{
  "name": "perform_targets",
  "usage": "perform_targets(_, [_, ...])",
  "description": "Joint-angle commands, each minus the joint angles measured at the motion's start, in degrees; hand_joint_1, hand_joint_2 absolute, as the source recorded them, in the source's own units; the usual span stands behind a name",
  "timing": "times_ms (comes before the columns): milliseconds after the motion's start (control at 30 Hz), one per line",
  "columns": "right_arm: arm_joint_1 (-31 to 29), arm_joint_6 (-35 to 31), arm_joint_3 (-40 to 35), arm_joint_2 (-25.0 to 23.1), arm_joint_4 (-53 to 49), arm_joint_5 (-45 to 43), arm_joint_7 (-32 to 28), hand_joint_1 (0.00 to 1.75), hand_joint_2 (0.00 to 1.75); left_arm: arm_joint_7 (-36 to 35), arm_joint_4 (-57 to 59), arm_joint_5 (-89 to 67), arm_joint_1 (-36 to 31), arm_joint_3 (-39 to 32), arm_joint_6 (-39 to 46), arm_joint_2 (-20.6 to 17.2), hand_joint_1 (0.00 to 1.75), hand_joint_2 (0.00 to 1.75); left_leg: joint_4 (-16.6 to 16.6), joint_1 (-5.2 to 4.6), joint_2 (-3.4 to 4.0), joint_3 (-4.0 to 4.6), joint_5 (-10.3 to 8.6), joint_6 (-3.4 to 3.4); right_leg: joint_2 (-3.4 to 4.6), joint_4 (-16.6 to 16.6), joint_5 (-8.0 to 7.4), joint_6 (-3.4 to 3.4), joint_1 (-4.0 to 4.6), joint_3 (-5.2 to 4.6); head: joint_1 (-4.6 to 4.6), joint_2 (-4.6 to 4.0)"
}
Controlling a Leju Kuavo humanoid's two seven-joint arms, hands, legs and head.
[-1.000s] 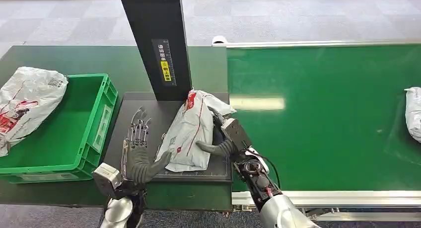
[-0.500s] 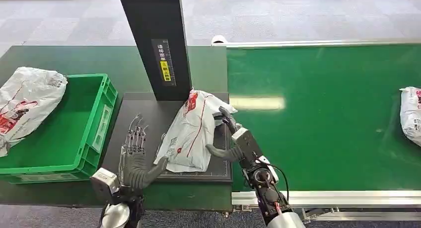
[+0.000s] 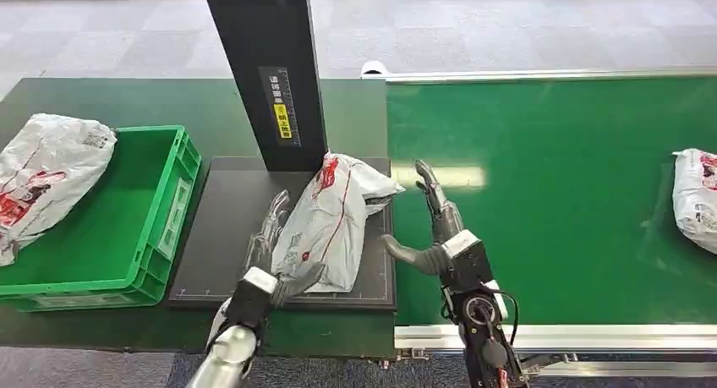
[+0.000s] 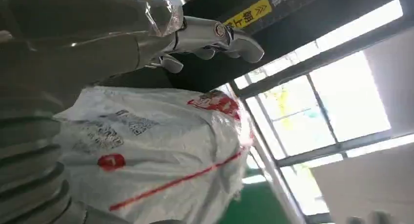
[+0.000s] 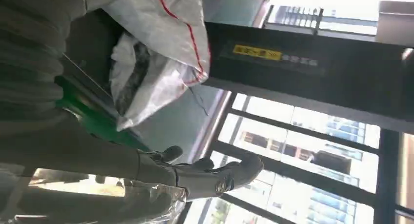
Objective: Moved the parcel from conveyor to table for the left to box.
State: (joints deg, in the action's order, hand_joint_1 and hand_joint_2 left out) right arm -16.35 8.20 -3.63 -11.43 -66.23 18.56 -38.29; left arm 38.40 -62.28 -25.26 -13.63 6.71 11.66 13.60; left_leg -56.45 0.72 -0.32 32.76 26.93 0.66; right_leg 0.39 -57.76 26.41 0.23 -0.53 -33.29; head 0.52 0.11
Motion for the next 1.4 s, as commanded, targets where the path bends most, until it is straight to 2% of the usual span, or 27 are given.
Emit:
perform_targets(33, [5.3,1.3,6.7,-2.0,-14.9,-0.7,1.4,0.0,1.75,-19.5,30.8,-23.3,-16.6,-1.5,21.0,2.0,0.0,1.75,0.0,-0.02,-0.34,0.01,-0.06,-0.03,-0.38,0.0,0.06,-0.01,-0.01,0.11,-0.02,0.0])
perform_targets(100, [5.9,1.8,7.7,-2.9,-15.0,-0.3,2.1,0.0,1.75,-26.4,34.9,-30.4,-18.9,0.1,24.9,2.5,0.0,1.75,0.0,-0.03,-0.26,0.0,-0.03,-0.02,-0.29,0.0,0.06,0.0,-0.02,0.08,0.0,0.02])
perform_targets(200, [6.1,1.8,9.1,-3.6,-14.2,-0.3,2.0,0.0,1.75,-33.4,38.1,-35.4,-20.6,0.7,23.8,2.7,0.0,1.75,0.0,0.0,-0.15,-0.01,-0.01,-0.02,-0.18,0.0,0.03,0.0,0.01,0.09,-0.02,0.02])
perform_targets(467, [6.3,2.1,9.6,-3.7,-14.3,-0.4,1.8,0.0,1.75,-33.3,38.0,-35.9,-20.4,0.3,23.8,2.8,0.0,1.75,0.1,-0.02,-0.04,-0.17,-0.04,-0.01,-0.08,0.1,-0.02,-0.02,-0.01,0.25,0.0,0.0])
perform_targets(667, [6.6,2.4,12.4,-4.2,-13.7,-1.9,1.6,0.0,1.75,-38.7,40.4,-40.2,-20.6,0.2,19.2,2.7,0.02,1.75,0.1,-0.02,-0.02,-0.31,-0.06,-0.05,-0.06,0.1,-0.04,0.0,-0.01,0.41,-0.02,0.02])
perform_targets(700, [6.7,2.4,13.0,-4.2,-13.4,-2.2,1.4,0.0,1.75,-37.4,40.4,-39.5,-20.3,-0.5,18.9,2.8,1.73,1.75,0.1,-0.03,-0.02,-0.4,-0.03,-0.04,-0.05,0.1,-0.01,0.0,-0.02,0.5,0.0,0.0])
perform_targets(767, [6.7,2.3,14.1,-4.4,-12.9,-2.7,1.1,0.0,1.75,-34.4,40.2,-37.9,-19.9,-2.3,18.1,3.0,1.75,1.75,0.1,-0.04,0.02,-0.44,-0.08,-0.06,-0.03,0.1,-0.06,-0.01,-0.02,0.54,0.0,0.0])
perform_targets(833, [6.6,2.4,14.9,-4.7,-12.7,-2.8,1.1,0.0,1.75,-27.4,39.3,-32.7,-19.6,-6.3,14.0,3.8,1.75,1.75,0.1,-0.02,0.03,-0.47,-0.03,-0.04,-0.01,0.1,-0.03,0.0,-0.01,0.58,0.0,0.0])
perform_targets(900, [6.4,2.3,15.3,-4.6,-12.2,-2.9,0.9,0.0,1.75,-16.4,36.5,-24.0,-18.8,-10.6,4.9,4.4,1.75,1.75,0.1,-0.03,0.05,-0.43,-0.07,-0.04,0.0,0.1,-0.07,-0.01,-0.02,0.54,0.0,0.0])
perform_targets(1000, [7.4,1.3,16.1,-4.2,-12.1,-3.9,0.2,0.0,1.75,-8.4,29.7,-15.3,-16.4,-12.2,-6.5,3.7,1.75,1.75,0.1,-0.02,0.02,-0.46,-0.09,-0.07,-0.05,0.1,-0.05,-0.01,-0.01,0.57,0.0,0.0])
perform_targets(1100, [8.6,1.5,17.4,-3.8,-12.6,-5.1,-0.4,0.0,1.75,-7.0,18.3,-10.7,-11.4,-9.9,-12.4,2.3,1.75,1.75,0.1,-0.03,-0.11,-0.5,-0.1,-0.1,-0.19,0.2,-0.03,0.0,-0.02,0.64,0.0,0.02])
perform_targets(1300, [8.5,1.6,17.5,-4.1,-12.6,-5.1,-0.5,0.0,1.75,-7.8,16.8,-10.4,-10.7,-9.3,-12.9,2.3,1.75,1.75,0.1,-0.04,-0.08,-0.22,-0.08,-0.08,-0.16,0.1,-0.02,-0.01,-0.02,0.32,0.0,0.02])
perform_targets(1333, [8.9,1.7,17.7,-4.0,-12.9,-5.1,-0.3,0.0,1.75,-4.6,13.9,-7.4,-9.5,-8.7,-13.7,1.9,1.75,1.75,0.1,-0.01,-0.08,-0.17,-0.07,-0.07,-0.16,0.1,-0.02,-0.01,0.0,0.28,0.0,0.02])
perform_targets(1400, [10.1,1.9,18.8,-4.1,-13.8,-5.5,-0.7,0.0,1.75,-3.6,-0.9,-2.9,-2.7,-6.3,-15.0,-0.3,1.75,1.75,0.1,-0.01,-0.05,-0.14,-0.06,-0.07,-0.13,0.1,-0.02,-0.01,0.0,0.23,0.0,0.02])
